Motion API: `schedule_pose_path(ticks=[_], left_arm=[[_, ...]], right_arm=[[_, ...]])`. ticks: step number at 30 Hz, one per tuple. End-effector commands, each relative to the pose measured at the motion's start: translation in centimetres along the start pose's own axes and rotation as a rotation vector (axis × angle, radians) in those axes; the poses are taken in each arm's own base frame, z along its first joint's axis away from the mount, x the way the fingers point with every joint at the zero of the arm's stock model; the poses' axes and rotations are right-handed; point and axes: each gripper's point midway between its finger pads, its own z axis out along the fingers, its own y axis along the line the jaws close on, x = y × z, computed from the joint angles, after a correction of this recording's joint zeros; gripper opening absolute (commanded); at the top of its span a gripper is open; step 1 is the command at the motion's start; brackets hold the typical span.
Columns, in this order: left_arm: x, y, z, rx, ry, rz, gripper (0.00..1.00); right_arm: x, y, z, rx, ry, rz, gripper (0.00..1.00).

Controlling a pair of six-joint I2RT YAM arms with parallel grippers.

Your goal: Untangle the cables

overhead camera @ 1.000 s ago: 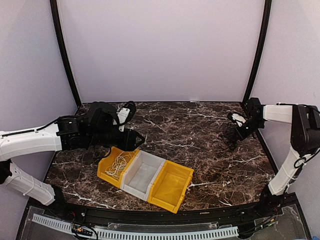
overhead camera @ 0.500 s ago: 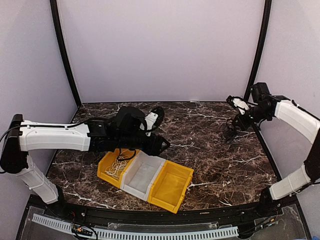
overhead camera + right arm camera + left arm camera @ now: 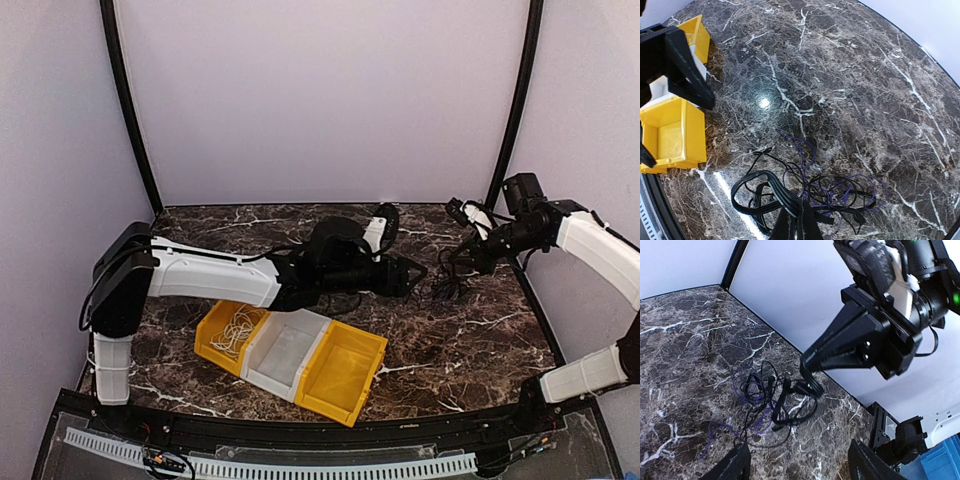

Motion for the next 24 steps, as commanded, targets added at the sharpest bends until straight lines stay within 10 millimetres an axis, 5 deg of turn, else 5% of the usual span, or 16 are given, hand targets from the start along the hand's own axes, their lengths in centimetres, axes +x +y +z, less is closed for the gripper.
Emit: schedule_pose_path(ticks=[1, 12, 19, 24], left_arm=[[-3.2, -2.1, 1.8, 0.104, -0.104, -0.091, 0.69], [-2.7, -1.1, 6.0, 0.135, -0.093, -0.197, 0.55], [-2.5, -0.5, 6.6, 0.158, -0.084, -0.235, 0.15], [-2.6, -0.5, 6.4, 0.16, -0.079, -0.231, 0.01]], right_arm=[[-0.5, 1.6, 0.7, -0.104, -0.056, -0.004, 0.0], [-0.3, 2.2, 1.0, -0.137, -0.064, -0.01, 0.0], [0.2, 2.0, 1.6, -0.131, -0.067, -0.01, 0.01], [1.4, 0.4, 3.5, -0.066, -0.061, 0.016, 0.56]])
